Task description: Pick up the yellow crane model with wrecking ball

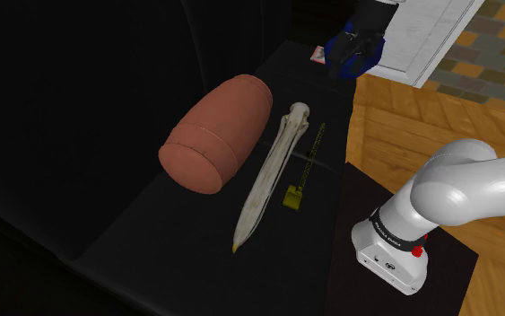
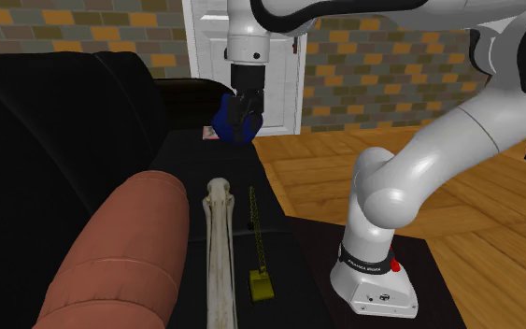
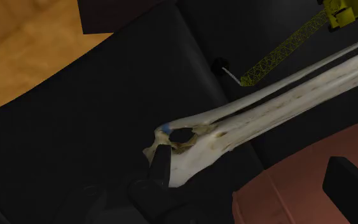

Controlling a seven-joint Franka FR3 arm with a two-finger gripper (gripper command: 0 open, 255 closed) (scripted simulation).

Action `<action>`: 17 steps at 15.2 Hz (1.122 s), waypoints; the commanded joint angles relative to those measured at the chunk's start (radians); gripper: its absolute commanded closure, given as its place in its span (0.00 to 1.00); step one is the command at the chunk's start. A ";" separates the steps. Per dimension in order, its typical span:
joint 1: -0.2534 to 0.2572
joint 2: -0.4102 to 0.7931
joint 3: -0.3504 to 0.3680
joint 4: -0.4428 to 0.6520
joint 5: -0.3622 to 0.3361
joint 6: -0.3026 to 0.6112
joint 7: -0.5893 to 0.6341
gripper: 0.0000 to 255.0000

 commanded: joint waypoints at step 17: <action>-0.094 -0.271 0.620 -0.424 0.382 0.211 1.071 0.00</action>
